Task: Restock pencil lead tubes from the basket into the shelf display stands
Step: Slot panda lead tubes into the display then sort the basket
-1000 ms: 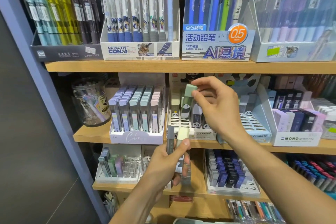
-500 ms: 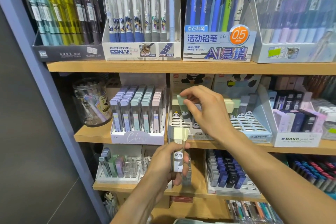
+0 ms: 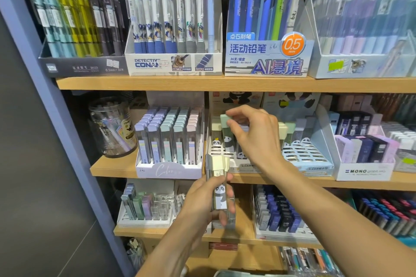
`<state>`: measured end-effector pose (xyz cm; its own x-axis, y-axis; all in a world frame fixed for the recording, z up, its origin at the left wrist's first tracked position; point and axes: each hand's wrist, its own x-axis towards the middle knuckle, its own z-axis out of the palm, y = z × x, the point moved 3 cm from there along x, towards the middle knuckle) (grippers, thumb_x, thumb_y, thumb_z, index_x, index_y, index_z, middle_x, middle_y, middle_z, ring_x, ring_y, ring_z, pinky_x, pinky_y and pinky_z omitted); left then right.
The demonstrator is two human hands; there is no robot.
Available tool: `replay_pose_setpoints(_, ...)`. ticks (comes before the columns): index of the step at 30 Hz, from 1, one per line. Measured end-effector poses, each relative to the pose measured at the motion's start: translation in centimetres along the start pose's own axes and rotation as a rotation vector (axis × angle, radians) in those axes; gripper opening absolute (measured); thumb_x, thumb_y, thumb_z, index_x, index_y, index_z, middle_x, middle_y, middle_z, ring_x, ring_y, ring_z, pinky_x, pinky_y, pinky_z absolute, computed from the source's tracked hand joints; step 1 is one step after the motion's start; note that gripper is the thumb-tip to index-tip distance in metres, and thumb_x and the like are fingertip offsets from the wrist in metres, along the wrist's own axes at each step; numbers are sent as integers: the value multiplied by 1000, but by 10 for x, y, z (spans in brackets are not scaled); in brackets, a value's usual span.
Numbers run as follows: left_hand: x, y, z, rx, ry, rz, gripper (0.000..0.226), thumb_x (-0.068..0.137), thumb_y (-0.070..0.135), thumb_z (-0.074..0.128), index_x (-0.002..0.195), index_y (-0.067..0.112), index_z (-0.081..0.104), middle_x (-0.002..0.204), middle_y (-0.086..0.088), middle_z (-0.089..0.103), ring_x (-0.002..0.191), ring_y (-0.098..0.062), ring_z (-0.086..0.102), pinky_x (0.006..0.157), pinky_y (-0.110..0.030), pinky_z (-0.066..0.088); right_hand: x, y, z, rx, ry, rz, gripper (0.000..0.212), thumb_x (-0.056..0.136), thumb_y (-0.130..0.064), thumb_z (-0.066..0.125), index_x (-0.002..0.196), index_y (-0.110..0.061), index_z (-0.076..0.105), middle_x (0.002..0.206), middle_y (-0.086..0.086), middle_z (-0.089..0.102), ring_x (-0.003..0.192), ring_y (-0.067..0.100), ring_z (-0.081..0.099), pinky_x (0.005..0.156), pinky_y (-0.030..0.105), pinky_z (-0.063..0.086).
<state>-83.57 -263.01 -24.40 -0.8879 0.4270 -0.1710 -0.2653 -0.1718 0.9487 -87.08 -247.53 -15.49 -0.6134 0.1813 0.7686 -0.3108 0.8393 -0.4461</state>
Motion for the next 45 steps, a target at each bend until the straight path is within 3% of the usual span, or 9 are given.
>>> replay_pose_setpoints(11,1,1,1,-14,17,-4,26,101,23,61,121,7,68,74,-7,66,56,-24,60,38,-25,40,-7,2,-1,117,101,88,15,91,-20,76,105,-24,79,93,-13,77,86,2,69,81,36,59)
replay_pose_setpoints(20,1,1,4,-8,21,2,28,102,23,59,123,6,66,74,-6,66,56,-24,62,37,-25,41,-10,0,0,221,43,49,19,89,-17,78,105,-25,80,96,-16,76,95,4,69,85,35,58)
replay_pose_setpoints(25,1,2,5,-1,18,9,28,103,24,59,124,6,65,75,-5,67,59,-24,65,37,-26,42,-15,4,0,-53,91,-109,14,87,-14,79,101,-16,79,95,-4,74,94,16,62,79,32,51)
replay_pose_setpoints(31,2,2,6,-2,-14,35,29,105,26,58,126,7,63,80,-6,70,70,-27,73,40,-26,48,-10,14,-3,-172,75,-68,16,90,-26,76,100,-15,79,96,0,59,97,19,50,72,26,35)
replay_pose_setpoints(39,-1,1,8,30,-18,86,37,97,31,67,124,6,63,89,-12,75,86,-35,78,46,-26,55,-14,10,-4,-231,-31,-119,21,93,-27,72,107,-14,80,102,1,62,99,22,51,77,42,52)
replay_pose_setpoints(43,-8,6,6,60,-13,107,37,95,34,70,122,9,64,94,-12,79,88,-32,79,46,-25,54,-35,-7,-28,-121,71,-164,20,92,-23,73,111,-16,76,107,-3,66,104,18,55,85,29,46)
replay_pose_setpoints(45,-9,7,3,70,-12,112,38,94,35,71,123,11,64,96,-11,80,88,-30,79,45,-25,54,-51,-16,-34,5,-28,-56,22,92,-28,73,113,-24,73,100,-14,68,95,7,60,81,23,48)
